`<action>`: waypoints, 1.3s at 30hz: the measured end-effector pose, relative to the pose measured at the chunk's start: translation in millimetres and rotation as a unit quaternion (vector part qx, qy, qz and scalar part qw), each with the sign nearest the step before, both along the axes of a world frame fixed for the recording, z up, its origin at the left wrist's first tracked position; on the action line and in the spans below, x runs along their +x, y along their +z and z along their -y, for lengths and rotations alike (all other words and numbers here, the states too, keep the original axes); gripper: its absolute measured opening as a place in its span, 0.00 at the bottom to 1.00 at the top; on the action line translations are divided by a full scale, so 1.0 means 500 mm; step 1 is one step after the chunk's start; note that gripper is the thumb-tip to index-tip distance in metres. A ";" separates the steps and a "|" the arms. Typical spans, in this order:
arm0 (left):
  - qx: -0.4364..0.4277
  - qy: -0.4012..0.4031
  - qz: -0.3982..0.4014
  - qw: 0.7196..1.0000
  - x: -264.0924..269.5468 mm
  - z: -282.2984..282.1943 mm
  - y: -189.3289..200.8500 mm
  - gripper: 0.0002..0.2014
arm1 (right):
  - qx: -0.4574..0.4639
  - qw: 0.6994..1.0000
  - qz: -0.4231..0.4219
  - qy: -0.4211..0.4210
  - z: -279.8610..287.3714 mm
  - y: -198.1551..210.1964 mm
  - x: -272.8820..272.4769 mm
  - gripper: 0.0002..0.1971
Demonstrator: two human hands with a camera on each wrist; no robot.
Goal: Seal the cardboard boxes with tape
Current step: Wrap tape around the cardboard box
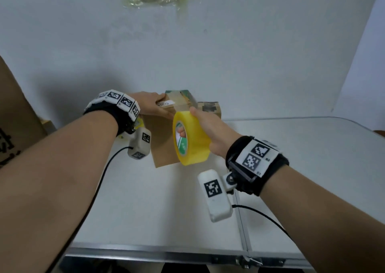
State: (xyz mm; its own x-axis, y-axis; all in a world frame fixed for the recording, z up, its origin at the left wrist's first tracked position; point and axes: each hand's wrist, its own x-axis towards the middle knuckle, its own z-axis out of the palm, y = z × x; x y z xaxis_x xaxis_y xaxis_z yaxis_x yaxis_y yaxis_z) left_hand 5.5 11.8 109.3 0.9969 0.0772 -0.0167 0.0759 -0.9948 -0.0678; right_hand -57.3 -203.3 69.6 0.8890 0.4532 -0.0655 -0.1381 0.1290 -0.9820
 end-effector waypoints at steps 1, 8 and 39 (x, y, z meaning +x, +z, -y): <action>0.001 -0.004 -0.003 1.000 0.003 0.004 0.001 0.67 | -0.007 1.000 0.001 -0.002 0.002 -0.013 0.000 0.22; -0.023 0.001 -0.030 0.999 0.027 0.006 0.008 0.74 | -0.051 0.998 0.011 -0.022 -0.007 -0.040 0.030 0.25; -0.006 -0.167 0.065 0.984 0.025 0.051 -0.037 0.41 | -0.289 0.955 0.053 -0.030 -0.033 -0.125 0.068 0.37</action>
